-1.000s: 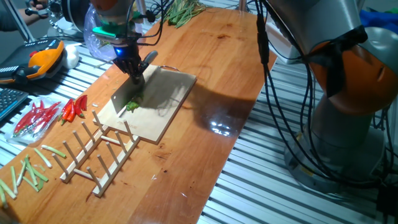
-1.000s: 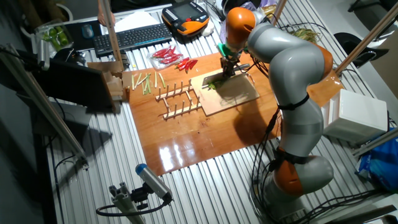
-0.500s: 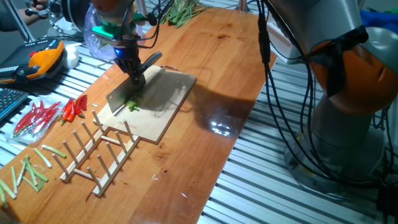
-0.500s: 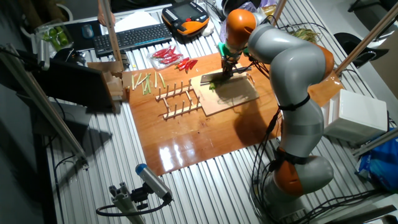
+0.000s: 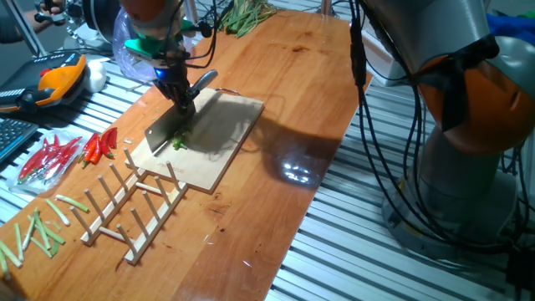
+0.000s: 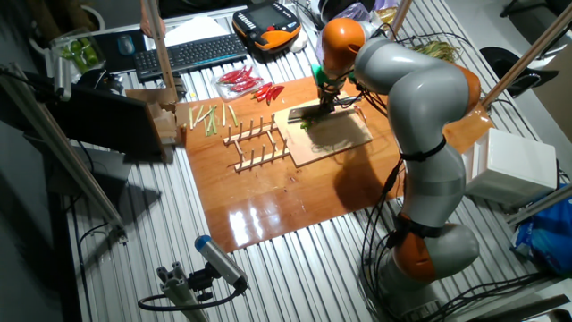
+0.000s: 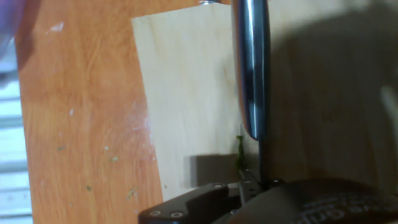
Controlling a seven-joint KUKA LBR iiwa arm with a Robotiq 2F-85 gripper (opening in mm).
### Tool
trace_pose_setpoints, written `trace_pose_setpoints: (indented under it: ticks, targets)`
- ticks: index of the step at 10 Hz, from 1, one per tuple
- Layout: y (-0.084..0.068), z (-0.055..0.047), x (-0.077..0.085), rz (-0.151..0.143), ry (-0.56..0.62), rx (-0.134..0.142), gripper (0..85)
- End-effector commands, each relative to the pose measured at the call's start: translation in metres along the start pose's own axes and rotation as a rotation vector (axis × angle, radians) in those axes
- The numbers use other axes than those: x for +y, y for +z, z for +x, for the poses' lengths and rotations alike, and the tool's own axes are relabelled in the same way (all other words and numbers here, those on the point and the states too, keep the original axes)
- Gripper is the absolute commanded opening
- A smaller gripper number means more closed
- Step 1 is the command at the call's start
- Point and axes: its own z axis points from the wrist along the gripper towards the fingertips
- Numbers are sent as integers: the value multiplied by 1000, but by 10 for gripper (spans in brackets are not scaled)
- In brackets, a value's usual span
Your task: Chop the chili peppers
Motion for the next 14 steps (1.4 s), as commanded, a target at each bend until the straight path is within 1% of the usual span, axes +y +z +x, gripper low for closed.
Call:
trace_pose_setpoints:
  ticks: [1, 2, 3, 4, 5, 7, 8, 9, 10, 11, 12, 14]
  targets:
    - [-1, 0, 1, 3, -120, -4, 0]
    - [-5, 0, 1, 3, -195, 4, 0]
    - [-10, -1, 3, 3, -286, 0, 0]
    - [-13, -3, 4, -5, -355, -9, 0]
    - [-18, -6, 6, -5, -399, 13, 0]
    - [-36, -14, 7, 35, -535, 40, 0]
    - [-40, -15, 7, 41, -570, 38, 0]
    - [-38, -15, 6, 31, -582, 32, 0]
    - [-32, -15, 5, 23, -597, 20, 0]
    - [-25, -14, 5, 14, -606, 18, 0]
    - [-19, -13, 4, 3, -606, 21, 0]
    - [-10, -12, 1, -9, -614, 13, 0]
